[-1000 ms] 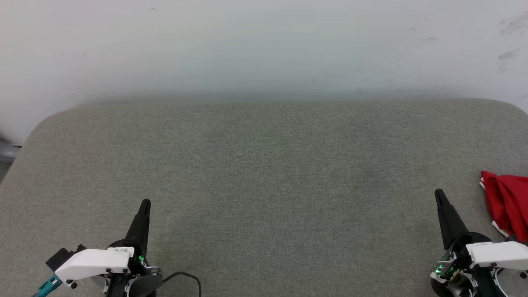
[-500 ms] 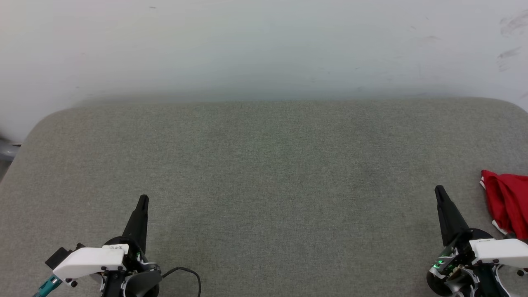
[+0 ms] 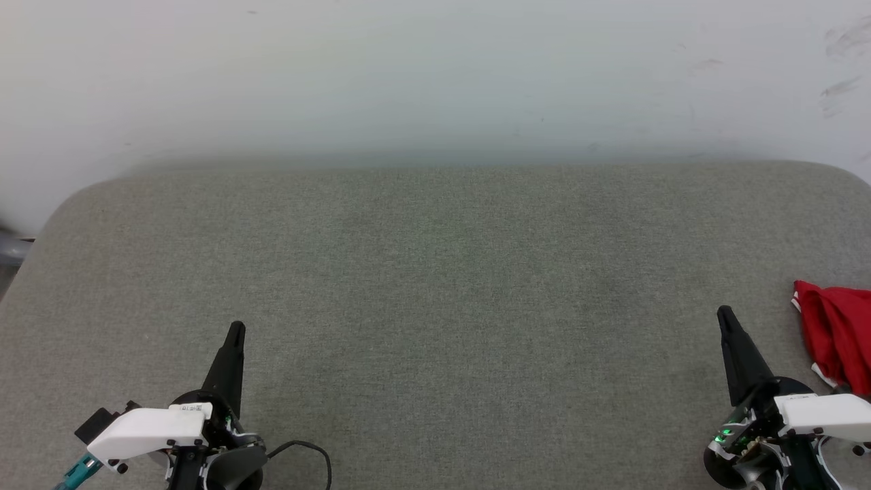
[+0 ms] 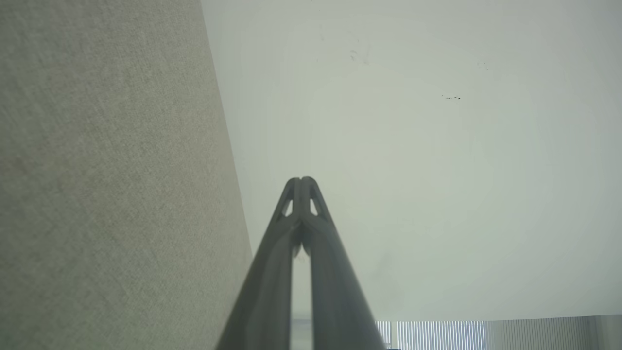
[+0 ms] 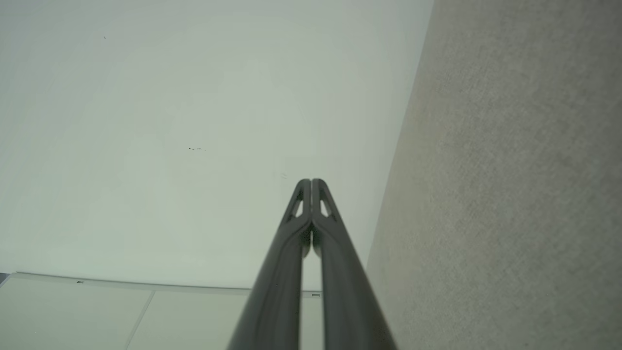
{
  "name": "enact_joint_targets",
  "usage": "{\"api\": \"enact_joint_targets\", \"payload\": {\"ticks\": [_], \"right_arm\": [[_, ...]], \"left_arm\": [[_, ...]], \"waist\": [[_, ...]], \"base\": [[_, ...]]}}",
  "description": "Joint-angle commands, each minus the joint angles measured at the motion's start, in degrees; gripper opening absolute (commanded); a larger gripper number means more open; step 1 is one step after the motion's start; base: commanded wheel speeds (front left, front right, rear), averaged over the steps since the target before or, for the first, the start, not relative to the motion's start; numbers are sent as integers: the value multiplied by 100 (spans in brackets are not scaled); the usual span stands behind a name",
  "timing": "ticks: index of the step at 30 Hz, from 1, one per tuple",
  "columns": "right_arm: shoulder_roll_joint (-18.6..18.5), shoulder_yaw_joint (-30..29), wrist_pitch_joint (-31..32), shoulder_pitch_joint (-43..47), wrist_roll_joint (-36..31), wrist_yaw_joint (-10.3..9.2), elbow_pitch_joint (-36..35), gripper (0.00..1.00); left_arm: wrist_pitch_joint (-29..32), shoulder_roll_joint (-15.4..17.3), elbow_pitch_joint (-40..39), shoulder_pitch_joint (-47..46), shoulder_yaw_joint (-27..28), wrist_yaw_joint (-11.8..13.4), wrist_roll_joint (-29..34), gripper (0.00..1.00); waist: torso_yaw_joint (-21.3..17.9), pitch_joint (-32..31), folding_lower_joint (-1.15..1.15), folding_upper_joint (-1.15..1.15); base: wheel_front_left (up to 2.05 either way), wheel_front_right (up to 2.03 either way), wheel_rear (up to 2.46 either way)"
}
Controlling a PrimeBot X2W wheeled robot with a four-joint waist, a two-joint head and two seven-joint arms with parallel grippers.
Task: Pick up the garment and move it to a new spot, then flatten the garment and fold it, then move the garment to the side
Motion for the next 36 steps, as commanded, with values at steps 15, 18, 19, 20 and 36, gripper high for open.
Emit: {"api": "enact_joint_targets", "payload": {"ticks": [15,18,19,20,36], "right_arm": [[21,-3,6,-71,17,-2,7,0],[21,-2,6,-71,18,-2,7,0],[21,-2,6,-71,18,-2,7,0],[21,-2,6,-71,18,-2,7,0],[21,-1,5,-71,19,-2,7,0]], "left_arm": [[16,-8,-25,-50,16,-12,2,0],[16,-8,-25,-50,16,-12,2,0],[16,-8,-25,-50,16,-12,2,0],[16,-8,-25,-50,16,-12,2,0],[15,-8,-25,-49,15,-12,2,0]], "waist": [[0,0,0,0],[0,0,0,0],[0,0,0,0],[0,0,0,0],[0,0,0,0]], "base": [[0,0,0],[0,0,0],[0,0,0],[0,0,0],[0,0,0]]}}
